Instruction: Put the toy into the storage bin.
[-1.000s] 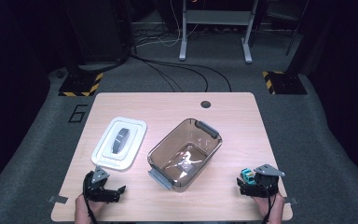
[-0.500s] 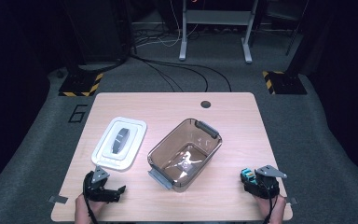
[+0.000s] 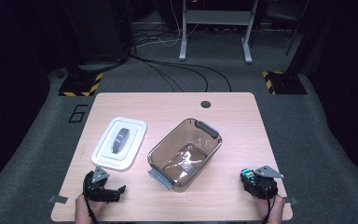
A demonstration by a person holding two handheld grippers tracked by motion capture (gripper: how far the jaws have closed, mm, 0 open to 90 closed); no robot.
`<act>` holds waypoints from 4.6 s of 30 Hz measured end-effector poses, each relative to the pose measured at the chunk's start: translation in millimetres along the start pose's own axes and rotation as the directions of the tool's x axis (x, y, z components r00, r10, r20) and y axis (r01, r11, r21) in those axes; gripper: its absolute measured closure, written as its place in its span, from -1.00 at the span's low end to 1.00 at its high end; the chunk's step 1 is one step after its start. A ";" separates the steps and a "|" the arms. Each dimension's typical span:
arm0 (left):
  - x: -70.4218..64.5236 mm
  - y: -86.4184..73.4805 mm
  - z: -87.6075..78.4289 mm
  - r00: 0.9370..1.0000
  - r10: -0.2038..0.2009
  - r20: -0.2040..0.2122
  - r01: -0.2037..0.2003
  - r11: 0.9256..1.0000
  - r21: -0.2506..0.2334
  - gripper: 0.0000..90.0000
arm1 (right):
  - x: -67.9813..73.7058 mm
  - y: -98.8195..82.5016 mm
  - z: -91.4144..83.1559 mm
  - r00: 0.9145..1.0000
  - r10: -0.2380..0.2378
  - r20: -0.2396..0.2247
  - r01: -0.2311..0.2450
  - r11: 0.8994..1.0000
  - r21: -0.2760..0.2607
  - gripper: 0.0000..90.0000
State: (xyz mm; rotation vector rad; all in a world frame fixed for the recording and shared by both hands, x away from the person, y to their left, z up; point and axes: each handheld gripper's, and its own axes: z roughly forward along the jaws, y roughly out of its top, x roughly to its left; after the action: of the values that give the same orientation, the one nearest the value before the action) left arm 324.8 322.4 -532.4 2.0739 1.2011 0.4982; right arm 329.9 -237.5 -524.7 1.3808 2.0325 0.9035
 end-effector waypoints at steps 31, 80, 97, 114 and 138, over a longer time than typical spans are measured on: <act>0.7 0.3 0.2 1.000 0.002 -0.007 -0.002 1.000 -0.003 -1.00 | 2.7 7.3 -21.7 0.999 0.026 0.032 -0.022 0.993 -0.118 0.11; 1.2 1.3 -0.1 1.000 0.002 -0.010 -0.002 1.000 0.005 -1.00 | 8.3 87.4 -35.8 0.998 -0.055 -0.042 0.046 0.980 -0.195 0.11; 1.3 1.0 -0.1 1.000 0.006 -0.010 -0.006 1.000 0.005 -1.00 | 7.7 122.8 -41.1 0.995 -0.092 -0.032 0.084 0.975 -0.207 0.11; 0.7 0.8 0.3 1.000 -0.002 -0.008 0.002 1.000 0.002 -1.00 | 6.7 152.9 -41.4 0.991 -0.128 -0.031 0.118 0.969 -0.215 0.11; 0.6 0.8 0.2 1.000 -0.003 -0.007 0.003 1.000 0.003 -0.99 | 23.0 187.6 -45.9 0.982 -0.180 -0.060 0.160 0.956 -0.245 0.11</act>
State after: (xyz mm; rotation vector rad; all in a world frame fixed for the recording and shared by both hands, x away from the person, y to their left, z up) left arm 325.7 322.5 -531.9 2.0734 1.2100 0.5035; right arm 399.6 -178.3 -353.0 1.0379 1.9900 1.1027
